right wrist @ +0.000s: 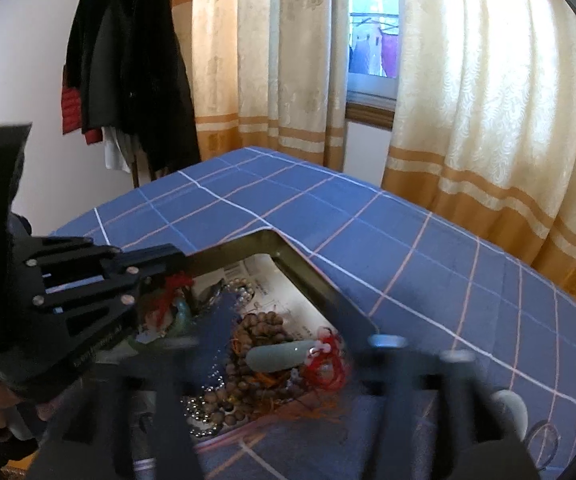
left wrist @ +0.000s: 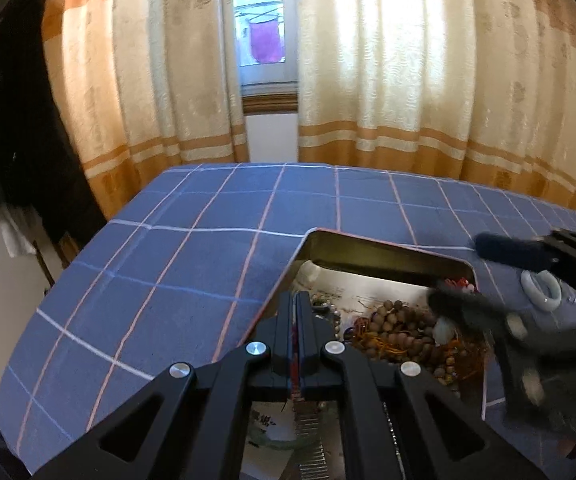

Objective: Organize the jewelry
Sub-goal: 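Carry the red cord and red tassel pendant over the pink tin with both tools, then open both tools to drop the red cord and pendant into the tin, then grasp the white jade bangle with the left tool while the right tool approaches the silver bangle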

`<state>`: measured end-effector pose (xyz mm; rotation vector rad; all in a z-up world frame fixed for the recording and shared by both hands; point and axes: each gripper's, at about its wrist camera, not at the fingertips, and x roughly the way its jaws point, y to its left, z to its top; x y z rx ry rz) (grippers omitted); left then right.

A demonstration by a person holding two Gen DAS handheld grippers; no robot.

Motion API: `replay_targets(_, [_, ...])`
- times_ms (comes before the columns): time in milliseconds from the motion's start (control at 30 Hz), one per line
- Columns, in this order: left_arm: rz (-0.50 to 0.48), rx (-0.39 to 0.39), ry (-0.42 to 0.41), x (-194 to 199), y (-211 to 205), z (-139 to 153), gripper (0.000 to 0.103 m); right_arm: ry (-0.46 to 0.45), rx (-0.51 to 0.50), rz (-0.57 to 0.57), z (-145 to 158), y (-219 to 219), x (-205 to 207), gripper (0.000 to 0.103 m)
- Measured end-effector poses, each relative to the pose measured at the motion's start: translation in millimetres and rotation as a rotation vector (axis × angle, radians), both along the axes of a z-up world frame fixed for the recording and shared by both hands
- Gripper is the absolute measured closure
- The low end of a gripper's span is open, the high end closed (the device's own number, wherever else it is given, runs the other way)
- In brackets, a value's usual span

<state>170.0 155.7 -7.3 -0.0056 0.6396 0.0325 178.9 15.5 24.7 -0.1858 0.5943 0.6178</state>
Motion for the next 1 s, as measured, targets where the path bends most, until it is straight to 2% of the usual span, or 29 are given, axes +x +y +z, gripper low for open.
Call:
replay_targets(100, [0.024,-0.022,-0.002,-4.0,2.0,1.2,0.100,-0.009,0.015,-0.018,4.4,-8.6,-4.6,0.026])
replay_targets(167, [0.001,-0.056,-0.009,-6.8,2.8,3.3,0.091,-0.021,0.018,-0.022,6.9,-13.9,-7.6,0.026])
replay_targets(200, [-0.013,-0.084,-0.015,-8.1,3.2,4.4,0.059,-0.026,0.019,-0.028,7.9,-16.9,-8.8,0.026])
replay_targets(233, [-0.013,-0.095,-0.015,-7.4,3.0,5.6,0.000,-0.032,0.021,-0.038,8.9,-22.0,-10.2,0.026])
replay_targets(433, [-0.022,-0.082,-0.042,-10.6,-11.4,15.0,0.001,-0.067,0.026,-0.088,14.4,-62.1,-18.6,0.024])
replay_targets(633, [-0.012,0.017,-0.034,-14.6,-38.5,24.2,0.001,-0.076,0.040,-0.194,18.6,-119.3,-13.1,0.024])
replay_targets(767, [-0.032,0.093,-0.062,-18.4,-70.5,29.9,0.001,-0.070,0.052,-0.287,19.7,-165.1,-7.8,0.022])
replay_targets(1000, [-0.169,0.132,-0.102,-17.7,-143.9,37.1,0.001,0.000,0.092,-0.429,7.6,-232.3,5.3,0.011])
